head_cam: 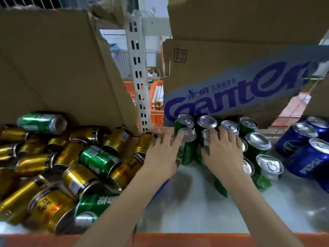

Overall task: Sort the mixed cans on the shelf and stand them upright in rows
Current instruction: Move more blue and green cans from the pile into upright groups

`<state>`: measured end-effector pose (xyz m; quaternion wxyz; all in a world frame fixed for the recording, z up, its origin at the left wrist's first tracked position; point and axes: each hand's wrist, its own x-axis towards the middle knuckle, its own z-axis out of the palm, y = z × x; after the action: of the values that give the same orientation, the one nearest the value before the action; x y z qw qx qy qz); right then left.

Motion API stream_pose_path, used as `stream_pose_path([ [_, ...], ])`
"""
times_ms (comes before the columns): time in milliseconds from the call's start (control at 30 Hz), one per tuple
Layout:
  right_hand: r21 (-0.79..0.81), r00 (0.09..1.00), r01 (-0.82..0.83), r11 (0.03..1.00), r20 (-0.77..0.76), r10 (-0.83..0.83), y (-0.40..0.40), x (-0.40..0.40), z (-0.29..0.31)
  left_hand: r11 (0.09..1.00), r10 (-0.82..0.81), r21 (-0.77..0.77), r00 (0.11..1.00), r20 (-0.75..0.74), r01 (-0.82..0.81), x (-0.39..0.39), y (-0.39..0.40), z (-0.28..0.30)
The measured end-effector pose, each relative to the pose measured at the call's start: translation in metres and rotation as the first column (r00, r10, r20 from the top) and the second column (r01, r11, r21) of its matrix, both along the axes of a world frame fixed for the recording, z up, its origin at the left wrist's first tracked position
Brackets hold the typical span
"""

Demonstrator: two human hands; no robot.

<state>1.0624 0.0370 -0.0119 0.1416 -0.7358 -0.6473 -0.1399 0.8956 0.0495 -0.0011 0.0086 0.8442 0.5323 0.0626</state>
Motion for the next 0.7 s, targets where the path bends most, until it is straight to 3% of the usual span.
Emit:
stream_pose_path([
  [200,0.163,0.983,-0.050,0.985,-0.169,0.078,-0.036,-0.032,-0.010,0.982,0.186,0.006,0.975,0.121,-0.189,-0.064,-0.060,0.002],
  [267,0.156,0.965,-0.071,0.985,-0.241,0.108,-0.051,-0.052,-0.020,0.963,0.268,-0.031,0.949,0.164,-0.267,-0.092,-0.085,0.002],
  [400,0.068,0.930,-0.154,0.986,-0.326,0.168,-0.078,-0.097,-0.041,0.934,0.340,0.035,0.914,0.219,-0.356,-0.159,-0.128,-0.015],
  [500,0.098,0.890,-0.190,0.977,-0.402,0.214,-0.094,-0.137,-0.045,0.907,0.396,0.037,0.881,0.260,-0.419,-0.206,-0.157,-0.019],
  [700,0.234,0.858,-0.267,0.935,-0.383,0.341,-0.112,-0.245,-0.027,0.844,0.492,0.085,0.827,0.273,-0.530,-0.316,-0.196,-0.025],
])
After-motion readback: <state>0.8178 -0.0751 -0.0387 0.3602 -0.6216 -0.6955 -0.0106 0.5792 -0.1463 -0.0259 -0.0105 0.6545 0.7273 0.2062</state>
